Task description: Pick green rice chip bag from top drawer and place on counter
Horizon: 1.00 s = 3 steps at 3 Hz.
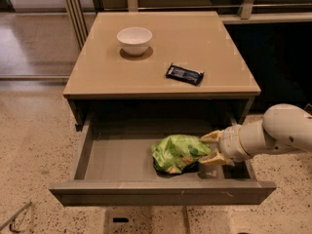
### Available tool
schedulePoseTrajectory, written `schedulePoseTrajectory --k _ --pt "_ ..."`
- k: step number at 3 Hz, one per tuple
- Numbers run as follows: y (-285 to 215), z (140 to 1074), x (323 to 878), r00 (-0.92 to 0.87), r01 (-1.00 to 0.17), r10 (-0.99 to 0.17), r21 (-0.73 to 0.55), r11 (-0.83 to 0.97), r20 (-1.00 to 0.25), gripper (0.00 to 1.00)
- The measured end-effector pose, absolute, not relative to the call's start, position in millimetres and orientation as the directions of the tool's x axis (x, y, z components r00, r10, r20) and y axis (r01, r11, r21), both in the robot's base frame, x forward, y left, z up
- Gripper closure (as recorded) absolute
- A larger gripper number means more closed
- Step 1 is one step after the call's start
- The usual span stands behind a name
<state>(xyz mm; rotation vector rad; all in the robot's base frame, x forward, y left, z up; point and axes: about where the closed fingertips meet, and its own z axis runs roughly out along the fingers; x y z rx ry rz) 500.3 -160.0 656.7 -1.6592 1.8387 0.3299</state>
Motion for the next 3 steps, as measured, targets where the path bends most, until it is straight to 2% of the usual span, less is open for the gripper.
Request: schedulePoseTrajectory --k 2,3 --pt "-159.9 656.5 500.2 -0.006 -0.959 -0.801 -0.223 0.174 -0.599 0.99" --pt "-156.1 661.6 499.7 0.001 -0.96 -0.799 -0.226 0.168 -0.601 1.0"
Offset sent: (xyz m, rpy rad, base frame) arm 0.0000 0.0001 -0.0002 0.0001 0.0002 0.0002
